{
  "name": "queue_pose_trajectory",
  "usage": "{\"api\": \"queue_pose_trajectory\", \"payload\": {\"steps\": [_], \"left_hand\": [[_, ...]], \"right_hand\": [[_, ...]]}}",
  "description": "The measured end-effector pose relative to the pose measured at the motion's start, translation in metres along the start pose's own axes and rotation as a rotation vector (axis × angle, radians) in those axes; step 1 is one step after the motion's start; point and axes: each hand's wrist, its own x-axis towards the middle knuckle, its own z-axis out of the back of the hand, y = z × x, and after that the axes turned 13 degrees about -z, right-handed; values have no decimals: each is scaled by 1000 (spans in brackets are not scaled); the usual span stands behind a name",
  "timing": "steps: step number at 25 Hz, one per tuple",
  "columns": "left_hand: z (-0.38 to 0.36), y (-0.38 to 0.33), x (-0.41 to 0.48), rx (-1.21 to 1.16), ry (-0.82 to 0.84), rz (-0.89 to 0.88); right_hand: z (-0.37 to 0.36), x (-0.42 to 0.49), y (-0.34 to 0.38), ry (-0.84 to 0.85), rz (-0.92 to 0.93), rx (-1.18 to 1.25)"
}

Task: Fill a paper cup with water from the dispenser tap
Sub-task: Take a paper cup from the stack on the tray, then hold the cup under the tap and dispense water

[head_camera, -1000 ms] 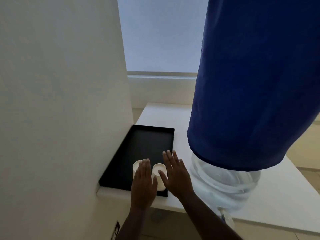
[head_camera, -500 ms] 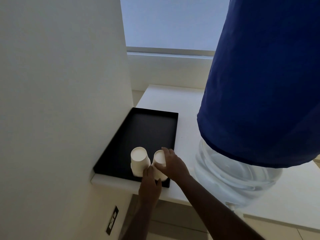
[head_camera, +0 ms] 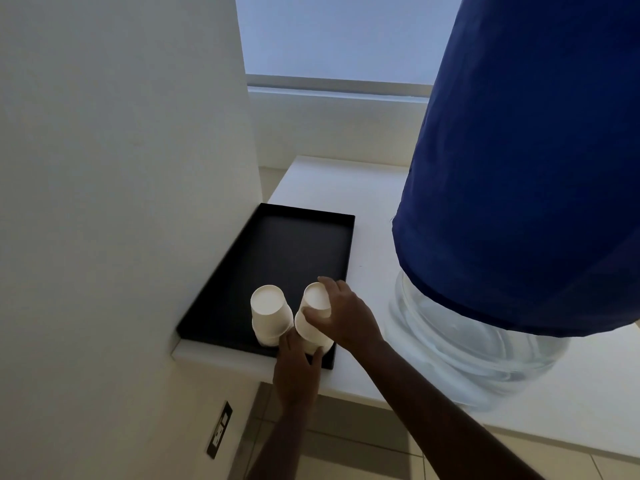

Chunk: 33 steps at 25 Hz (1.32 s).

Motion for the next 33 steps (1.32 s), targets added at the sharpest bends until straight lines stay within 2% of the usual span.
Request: {"api": "queue_pose_trajectory", "payload": {"steps": [4,7,10,12,14,16,20,23,26,30,33], "left_hand": [[1,-2,-3,13,8,-4],[5,-12,-6,-20,-150,25],[14,-30,-7,-276,-443,38],[22,-49,-12,-515,-486,29],[27,-65,-19,-586,-427,-34],[29,-75,-28,-549,-314,-127],[26,-83,-55,-348,-17,-401],[20,-93,-85,-251,222,-652],[10,-98,-106,-203,319,-782],[-13,-103,-113,-50,273,-821],[-38,-110,-114,113,428,-757]], "right_hand": [[17,-6,9,-95,23,117],[30,-22,14,-154,38,218],[40,-44,12,-193,26,337],[46,-63,4,-202,-14,416],[49,-81,-7,-183,-96,472],[53,-97,-24,-119,-205,466],[66,-121,-62,184,-339,375],[74,-138,-87,307,-437,447],[69,-169,-113,324,-495,573],[51,-210,-155,316,-497,564],[42,-222,-189,131,-638,497]]}}
